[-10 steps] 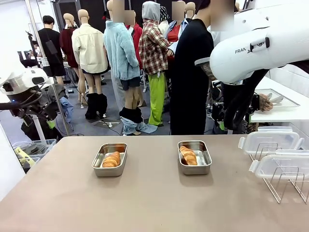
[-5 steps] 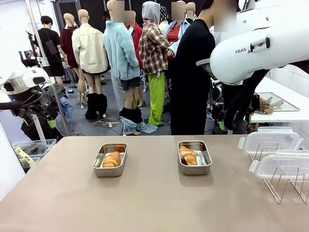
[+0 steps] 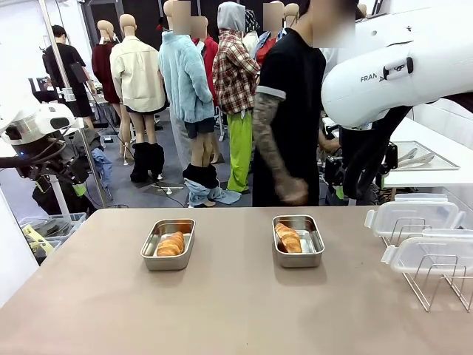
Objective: Place the bread in airtight containers.
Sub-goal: Pick up one Airtight Container lid and hand it to the human.
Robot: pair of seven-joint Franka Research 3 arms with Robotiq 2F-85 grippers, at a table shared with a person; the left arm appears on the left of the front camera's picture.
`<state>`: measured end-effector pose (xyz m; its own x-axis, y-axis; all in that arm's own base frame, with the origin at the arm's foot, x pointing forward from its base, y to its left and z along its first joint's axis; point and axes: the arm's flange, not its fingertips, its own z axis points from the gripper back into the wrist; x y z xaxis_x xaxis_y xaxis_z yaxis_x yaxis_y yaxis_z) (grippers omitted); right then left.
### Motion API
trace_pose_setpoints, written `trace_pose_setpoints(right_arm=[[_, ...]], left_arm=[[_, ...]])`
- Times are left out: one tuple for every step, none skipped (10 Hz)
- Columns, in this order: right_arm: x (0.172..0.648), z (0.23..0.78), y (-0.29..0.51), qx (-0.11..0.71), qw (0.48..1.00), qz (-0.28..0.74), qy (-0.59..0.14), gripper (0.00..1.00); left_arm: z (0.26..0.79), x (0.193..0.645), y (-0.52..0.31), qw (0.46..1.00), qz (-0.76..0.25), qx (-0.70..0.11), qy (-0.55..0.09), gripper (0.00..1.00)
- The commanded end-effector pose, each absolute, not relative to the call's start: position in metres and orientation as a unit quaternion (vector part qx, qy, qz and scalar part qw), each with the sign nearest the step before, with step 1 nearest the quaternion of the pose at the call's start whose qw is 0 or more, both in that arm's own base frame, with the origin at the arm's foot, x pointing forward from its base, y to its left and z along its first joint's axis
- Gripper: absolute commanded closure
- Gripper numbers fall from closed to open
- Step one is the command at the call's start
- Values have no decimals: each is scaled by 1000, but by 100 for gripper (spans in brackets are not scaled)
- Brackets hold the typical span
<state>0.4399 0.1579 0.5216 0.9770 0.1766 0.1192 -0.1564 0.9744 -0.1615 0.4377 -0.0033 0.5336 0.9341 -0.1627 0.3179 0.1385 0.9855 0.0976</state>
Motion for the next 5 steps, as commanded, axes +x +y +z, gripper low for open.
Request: trace_pose_setpoints(right_arm=[[440,520,158,-70,992,83,-70,0],[440,520,158,-70,992,83,-70,0],[440,520,158,-70,992,83,-70,0],[440,520,158,-70,992,83,-70,0],[440,520,158,-70,992,83,-70,0]], left_arm=[[535,438,-1,982,-74,35,-171,0],[535,438,-1,982,-74,35,-171,0],[535,438,-1,982,-74,35,-171,0],[535,438,-1,982,-74,35,-171,0],[535,438,-1,982,-74,35,-171,0]])
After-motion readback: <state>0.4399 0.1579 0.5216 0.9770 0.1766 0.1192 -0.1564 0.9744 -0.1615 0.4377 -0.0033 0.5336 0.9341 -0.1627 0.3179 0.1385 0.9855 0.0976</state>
